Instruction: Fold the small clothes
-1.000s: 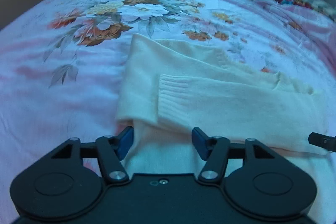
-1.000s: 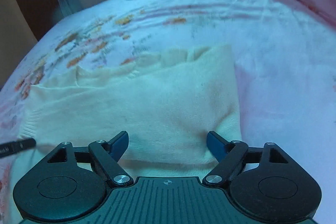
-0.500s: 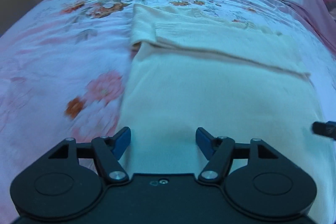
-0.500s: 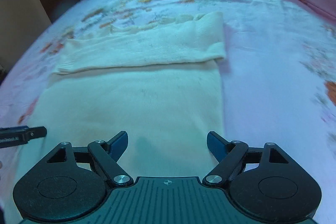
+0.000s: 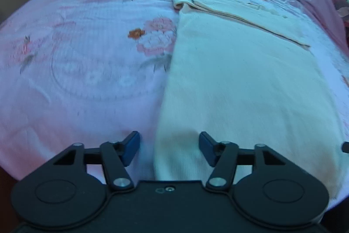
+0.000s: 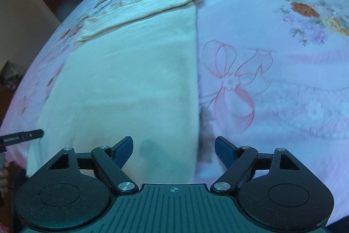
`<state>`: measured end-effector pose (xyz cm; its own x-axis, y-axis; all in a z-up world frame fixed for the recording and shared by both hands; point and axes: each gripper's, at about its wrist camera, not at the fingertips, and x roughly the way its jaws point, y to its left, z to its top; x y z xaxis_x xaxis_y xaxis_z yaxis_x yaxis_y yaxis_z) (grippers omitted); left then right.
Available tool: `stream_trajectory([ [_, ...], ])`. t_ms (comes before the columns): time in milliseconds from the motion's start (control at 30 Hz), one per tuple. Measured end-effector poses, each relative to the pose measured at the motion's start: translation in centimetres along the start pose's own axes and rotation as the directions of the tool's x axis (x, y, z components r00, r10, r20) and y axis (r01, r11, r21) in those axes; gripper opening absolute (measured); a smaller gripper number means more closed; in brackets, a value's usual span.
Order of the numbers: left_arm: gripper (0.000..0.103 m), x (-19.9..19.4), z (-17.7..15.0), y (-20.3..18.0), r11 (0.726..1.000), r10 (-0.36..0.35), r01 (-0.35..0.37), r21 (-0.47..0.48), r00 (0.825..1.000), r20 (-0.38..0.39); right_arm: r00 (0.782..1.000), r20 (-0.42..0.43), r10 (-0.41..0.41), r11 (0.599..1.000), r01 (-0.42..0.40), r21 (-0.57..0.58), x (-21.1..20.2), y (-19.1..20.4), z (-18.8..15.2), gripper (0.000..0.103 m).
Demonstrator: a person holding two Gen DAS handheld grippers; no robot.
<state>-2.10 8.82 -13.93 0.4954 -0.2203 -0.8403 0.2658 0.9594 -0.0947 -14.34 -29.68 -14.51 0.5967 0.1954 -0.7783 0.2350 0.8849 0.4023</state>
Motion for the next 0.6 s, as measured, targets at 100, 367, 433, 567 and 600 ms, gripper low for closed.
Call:
stream_trajectory([
  [100, 0.048, -0.3, -0.7, 0.7, 0.999, -0.035, 0.034, -0.032, 0.999, -0.012, 1.0, 0.0, 0.028, 0.999, -0.028, 0.016, -0.3, 0.0, -1.0, 0.081],
  [367, 0.025, -0.4, -2.7, 2.0, 0.985, -0.141, 0.131, -0.114, 0.986, -0.09, 0.997, -0.014, 0.079, 0.988, -0.077, 0.136, -1.4, -2.0, -2.9, 0.04],
  [433, 0.025, -0.2, -3.0, 2.2, 0.978, -0.174, 0.157, -0.14, 0.978, -0.113, 0.993, -0.024, 0.112, 0.974, -0.105, 0.202, -1.5, -3.0, -3.0, 0.04],
  [567, 0.023, 0.3, -3.3, 1.8, 0.975, -0.194, 0.178, -0.136, 0.974, -0.117, 0.988, -0.063, 0.138, 0.972, -0.123, 0.202, -1.5, -3.2, -3.5, 0.04],
  [600, 0.009, 0.4, -3.3, 1.8, 0.971, -0.208, 0.19, -0.146, 0.971, -0.12, 0.985, -0.074, 0.157, 0.967, -0.138, 0.214, -1.3, -3.1, -3.7, 0.037],
])
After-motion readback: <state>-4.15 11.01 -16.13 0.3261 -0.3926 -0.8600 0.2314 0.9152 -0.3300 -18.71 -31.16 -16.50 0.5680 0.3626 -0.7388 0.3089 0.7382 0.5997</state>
